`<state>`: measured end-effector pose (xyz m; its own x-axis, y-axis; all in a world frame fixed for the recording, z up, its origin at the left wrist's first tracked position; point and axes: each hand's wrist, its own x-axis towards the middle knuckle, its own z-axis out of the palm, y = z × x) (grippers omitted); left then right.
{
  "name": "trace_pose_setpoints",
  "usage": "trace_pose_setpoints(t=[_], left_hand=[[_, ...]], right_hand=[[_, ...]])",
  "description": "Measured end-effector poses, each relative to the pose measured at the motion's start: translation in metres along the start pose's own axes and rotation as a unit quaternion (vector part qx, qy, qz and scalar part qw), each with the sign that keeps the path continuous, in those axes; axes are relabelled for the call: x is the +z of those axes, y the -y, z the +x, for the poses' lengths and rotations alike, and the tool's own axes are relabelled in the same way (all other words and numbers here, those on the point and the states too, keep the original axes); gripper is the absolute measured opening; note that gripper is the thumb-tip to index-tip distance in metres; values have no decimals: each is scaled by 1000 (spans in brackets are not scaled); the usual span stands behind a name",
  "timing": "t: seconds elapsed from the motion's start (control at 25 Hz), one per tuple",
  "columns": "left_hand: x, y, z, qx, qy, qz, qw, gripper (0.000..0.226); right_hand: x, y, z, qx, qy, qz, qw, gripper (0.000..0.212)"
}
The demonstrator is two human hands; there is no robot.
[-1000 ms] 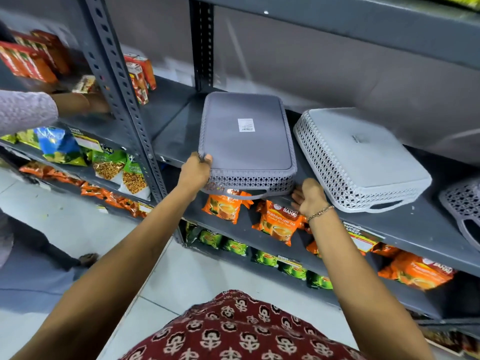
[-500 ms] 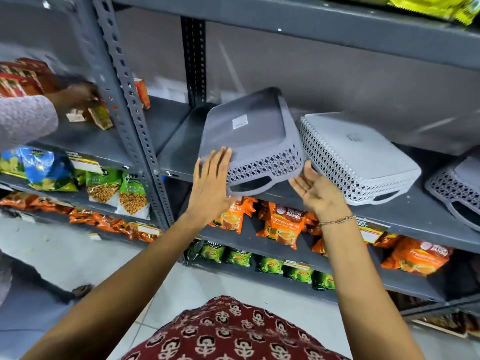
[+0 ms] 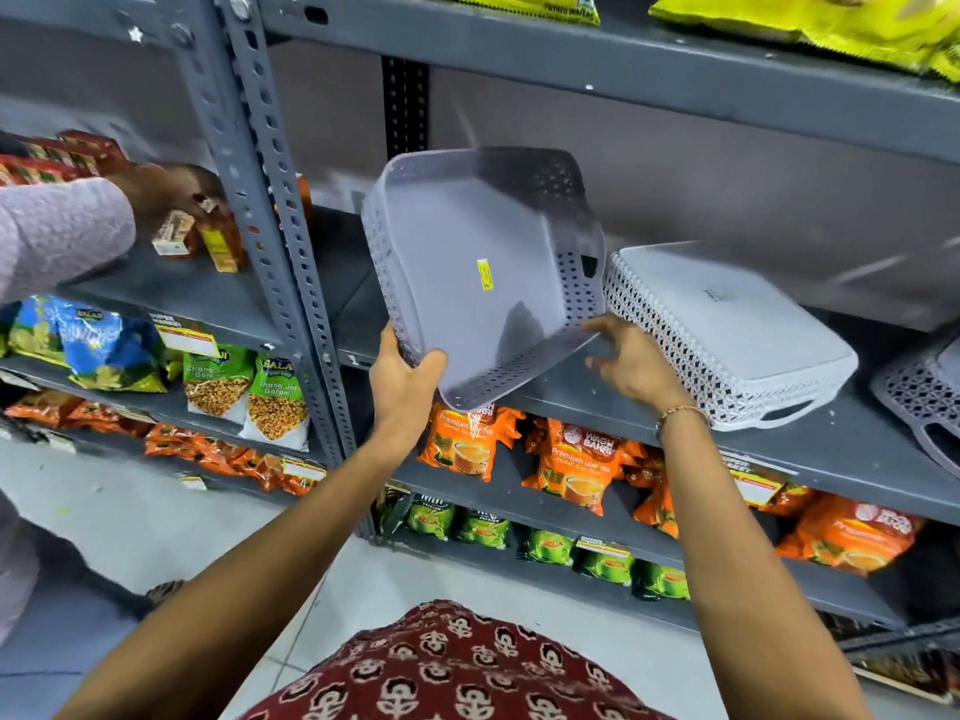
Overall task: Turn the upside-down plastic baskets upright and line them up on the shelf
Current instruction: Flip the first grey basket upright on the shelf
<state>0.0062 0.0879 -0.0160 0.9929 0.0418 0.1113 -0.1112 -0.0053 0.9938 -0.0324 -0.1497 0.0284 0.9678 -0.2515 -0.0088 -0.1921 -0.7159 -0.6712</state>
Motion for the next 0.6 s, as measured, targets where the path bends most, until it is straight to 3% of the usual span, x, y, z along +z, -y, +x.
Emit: trace_pose_setpoints(t=[0.08, 0.16, 0.32, 0.44, 0.52, 0.6], left_hand=[[1, -1, 9, -33, -9, -41, 999, 39], [2, -5, 22, -57, -31, -34, 997, 28], [-3, 6, 59, -141, -98, 115, 978, 24], [-8, 13, 76, -188, -89, 182, 961, 26], [-8, 8, 81, -135, -63, 270, 951, 34], [-2, -5, 78, -20, -30, 373, 927, 55]], right_hand=[[-1, -7, 20, -22, 58, -141, 988, 69], [-1, -12, 38, -19, 87, -188, 978, 74], [1, -18, 63, -24, 110, -219, 969, 50], [3, -15, 77, -48, 89, -195, 976, 38], [3, -12, 85, -53, 84, -177, 979, 31], [4, -11, 92, -44, 95, -152, 983, 23]])
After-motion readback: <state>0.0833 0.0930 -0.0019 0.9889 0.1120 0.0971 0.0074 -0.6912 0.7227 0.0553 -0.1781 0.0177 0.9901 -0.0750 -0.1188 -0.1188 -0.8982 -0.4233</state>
